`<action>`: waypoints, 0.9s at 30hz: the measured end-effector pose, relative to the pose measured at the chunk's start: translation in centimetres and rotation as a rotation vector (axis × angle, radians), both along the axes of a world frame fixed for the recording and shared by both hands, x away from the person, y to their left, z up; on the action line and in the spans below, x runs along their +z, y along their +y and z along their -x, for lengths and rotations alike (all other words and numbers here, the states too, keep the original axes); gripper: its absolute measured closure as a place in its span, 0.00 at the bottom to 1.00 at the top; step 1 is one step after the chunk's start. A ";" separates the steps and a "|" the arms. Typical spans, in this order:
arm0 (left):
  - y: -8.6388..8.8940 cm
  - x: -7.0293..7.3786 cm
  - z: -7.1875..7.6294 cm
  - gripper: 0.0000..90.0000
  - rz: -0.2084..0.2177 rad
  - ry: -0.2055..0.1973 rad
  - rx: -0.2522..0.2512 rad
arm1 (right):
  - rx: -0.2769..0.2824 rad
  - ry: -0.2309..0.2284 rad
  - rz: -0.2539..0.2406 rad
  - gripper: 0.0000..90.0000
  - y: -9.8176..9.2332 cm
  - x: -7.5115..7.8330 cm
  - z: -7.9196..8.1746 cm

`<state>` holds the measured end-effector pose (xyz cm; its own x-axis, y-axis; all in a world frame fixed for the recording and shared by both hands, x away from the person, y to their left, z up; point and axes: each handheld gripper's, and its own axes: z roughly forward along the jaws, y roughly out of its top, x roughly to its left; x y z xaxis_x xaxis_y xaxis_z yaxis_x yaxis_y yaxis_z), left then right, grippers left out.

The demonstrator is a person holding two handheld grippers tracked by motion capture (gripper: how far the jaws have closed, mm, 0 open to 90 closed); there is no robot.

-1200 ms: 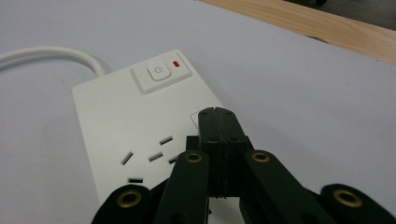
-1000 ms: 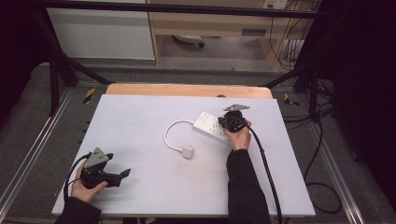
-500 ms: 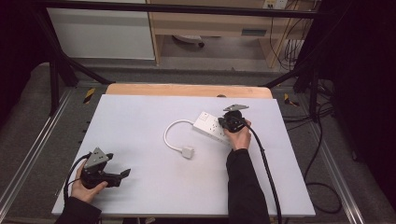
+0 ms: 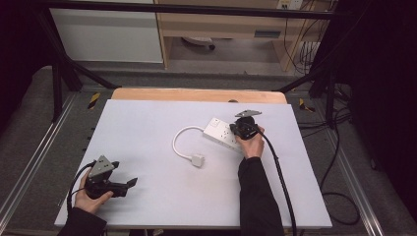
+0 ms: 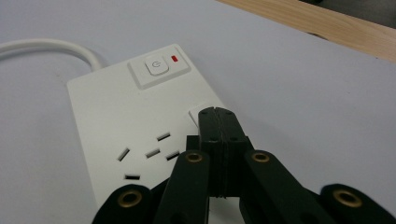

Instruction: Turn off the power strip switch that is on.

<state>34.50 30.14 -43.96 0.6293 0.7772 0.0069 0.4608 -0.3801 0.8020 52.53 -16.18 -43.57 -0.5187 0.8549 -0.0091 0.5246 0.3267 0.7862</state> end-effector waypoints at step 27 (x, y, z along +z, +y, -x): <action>-0.2 -0.1 -0.2 0.07 -0.015 0.005 0.000 | 0.065 -0.021 -0.056 0.44 -0.7 4.0 3.3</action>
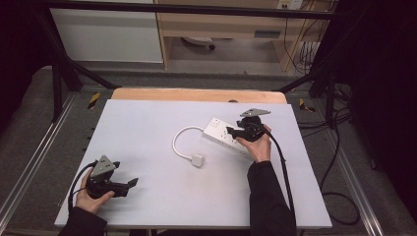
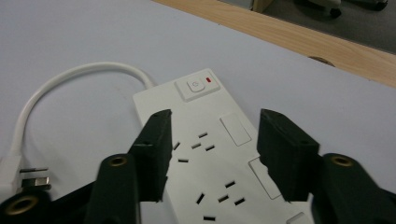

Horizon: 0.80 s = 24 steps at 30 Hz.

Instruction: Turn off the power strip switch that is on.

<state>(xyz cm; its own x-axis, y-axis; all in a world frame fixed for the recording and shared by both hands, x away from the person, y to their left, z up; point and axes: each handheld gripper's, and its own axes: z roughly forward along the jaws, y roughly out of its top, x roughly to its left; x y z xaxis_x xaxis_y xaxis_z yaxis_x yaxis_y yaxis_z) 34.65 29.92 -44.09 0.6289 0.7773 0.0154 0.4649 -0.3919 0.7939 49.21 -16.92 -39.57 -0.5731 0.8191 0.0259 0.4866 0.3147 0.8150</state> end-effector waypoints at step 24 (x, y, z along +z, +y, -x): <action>0.0 0.0 0.1 0.06 -0.003 -0.002 -0.001 | -0.005 0.009 0.006 0.01 -2.0 0.0 5.2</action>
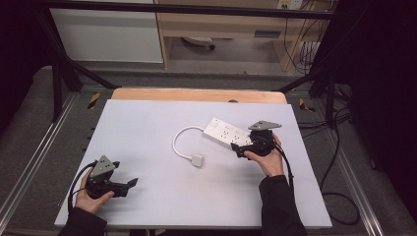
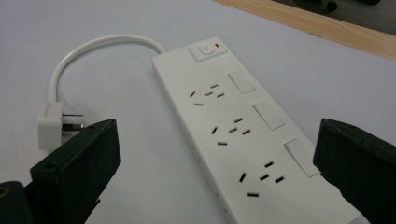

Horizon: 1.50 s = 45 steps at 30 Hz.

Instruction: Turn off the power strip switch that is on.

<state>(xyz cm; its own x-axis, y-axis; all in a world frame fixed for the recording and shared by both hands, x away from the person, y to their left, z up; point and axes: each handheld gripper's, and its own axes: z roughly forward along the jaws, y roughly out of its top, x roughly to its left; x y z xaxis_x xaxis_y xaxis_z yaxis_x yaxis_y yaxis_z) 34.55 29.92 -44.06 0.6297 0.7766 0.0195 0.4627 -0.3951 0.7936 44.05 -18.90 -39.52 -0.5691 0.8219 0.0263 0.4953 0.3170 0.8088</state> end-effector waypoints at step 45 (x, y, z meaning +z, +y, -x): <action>-0.4 0.0 0.1 0.03 0.000 0.015 -0.018 | 0.087 0.096 -0.043 0.01 -6.5 -4.4 8.5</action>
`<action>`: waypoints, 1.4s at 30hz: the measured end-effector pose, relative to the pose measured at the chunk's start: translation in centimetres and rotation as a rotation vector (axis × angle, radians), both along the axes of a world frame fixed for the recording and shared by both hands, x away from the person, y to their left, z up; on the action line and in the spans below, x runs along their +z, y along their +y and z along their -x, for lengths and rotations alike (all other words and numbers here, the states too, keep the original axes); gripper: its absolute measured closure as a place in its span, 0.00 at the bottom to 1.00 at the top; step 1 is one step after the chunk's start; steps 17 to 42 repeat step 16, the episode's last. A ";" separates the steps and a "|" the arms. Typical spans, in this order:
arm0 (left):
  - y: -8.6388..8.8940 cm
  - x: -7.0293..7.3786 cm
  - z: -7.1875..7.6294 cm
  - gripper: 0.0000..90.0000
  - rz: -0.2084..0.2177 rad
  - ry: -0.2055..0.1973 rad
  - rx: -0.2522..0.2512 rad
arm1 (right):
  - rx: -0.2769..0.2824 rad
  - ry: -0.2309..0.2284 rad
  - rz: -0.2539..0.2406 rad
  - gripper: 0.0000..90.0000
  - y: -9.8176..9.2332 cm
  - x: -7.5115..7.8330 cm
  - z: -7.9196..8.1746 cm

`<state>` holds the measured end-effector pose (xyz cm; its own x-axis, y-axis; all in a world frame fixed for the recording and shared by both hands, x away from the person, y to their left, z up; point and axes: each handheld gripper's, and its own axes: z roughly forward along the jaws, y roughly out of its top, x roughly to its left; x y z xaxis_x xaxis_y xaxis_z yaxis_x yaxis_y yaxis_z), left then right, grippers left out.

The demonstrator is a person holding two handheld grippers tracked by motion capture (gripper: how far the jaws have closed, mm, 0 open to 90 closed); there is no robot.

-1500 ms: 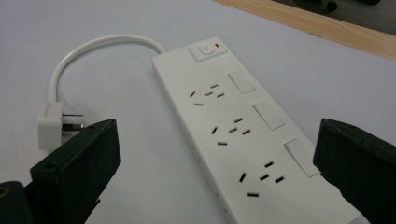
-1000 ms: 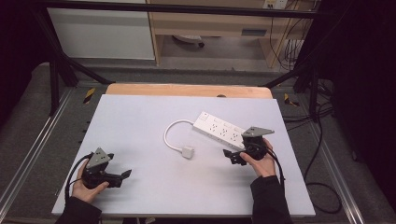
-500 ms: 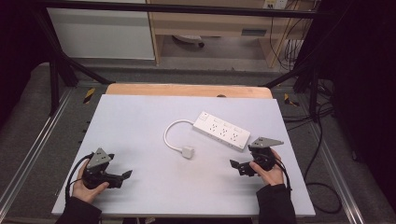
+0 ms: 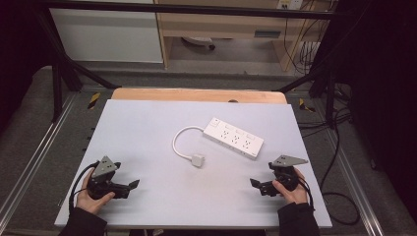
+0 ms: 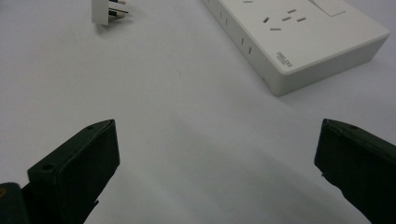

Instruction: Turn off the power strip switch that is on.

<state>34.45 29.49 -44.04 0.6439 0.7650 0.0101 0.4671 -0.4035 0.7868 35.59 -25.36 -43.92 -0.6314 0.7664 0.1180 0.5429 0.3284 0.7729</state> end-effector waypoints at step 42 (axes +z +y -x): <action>-0.1 -0.1 0.0 0.04 -0.004 0.003 -0.006 | -0.004 0.006 0.005 0.01 -1.0 -0.7 0.4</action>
